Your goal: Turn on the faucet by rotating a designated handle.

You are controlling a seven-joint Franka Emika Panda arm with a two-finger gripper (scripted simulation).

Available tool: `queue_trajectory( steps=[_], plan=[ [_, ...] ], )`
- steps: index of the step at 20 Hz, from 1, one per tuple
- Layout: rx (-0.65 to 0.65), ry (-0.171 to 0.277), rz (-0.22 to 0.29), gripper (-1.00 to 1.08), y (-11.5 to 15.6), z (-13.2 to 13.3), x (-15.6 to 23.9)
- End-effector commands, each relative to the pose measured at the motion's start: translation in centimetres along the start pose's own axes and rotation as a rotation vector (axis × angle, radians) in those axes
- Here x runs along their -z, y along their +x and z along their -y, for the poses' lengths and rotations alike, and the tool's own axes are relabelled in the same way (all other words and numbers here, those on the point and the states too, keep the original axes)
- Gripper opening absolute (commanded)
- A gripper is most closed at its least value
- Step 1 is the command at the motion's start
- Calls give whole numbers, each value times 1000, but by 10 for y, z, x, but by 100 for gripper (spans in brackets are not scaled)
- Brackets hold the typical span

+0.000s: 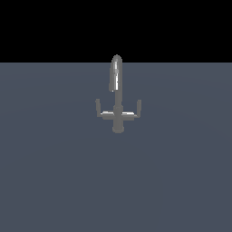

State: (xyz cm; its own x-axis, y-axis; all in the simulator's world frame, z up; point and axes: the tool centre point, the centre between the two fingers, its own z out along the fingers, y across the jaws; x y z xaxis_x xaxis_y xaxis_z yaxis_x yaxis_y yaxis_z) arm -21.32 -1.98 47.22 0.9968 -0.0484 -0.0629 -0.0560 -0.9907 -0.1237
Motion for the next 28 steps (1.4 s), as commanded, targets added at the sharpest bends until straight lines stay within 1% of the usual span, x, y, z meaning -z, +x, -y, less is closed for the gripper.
queue_trajectory(
  steps=[1,15,28],
  plan=[
    [-21,43,16,-100,14,-6,-4],
    [-147,330,119,-100,97,-47,-40],
    [-249,582,209,-100,160,-79,-86]
  ],
)
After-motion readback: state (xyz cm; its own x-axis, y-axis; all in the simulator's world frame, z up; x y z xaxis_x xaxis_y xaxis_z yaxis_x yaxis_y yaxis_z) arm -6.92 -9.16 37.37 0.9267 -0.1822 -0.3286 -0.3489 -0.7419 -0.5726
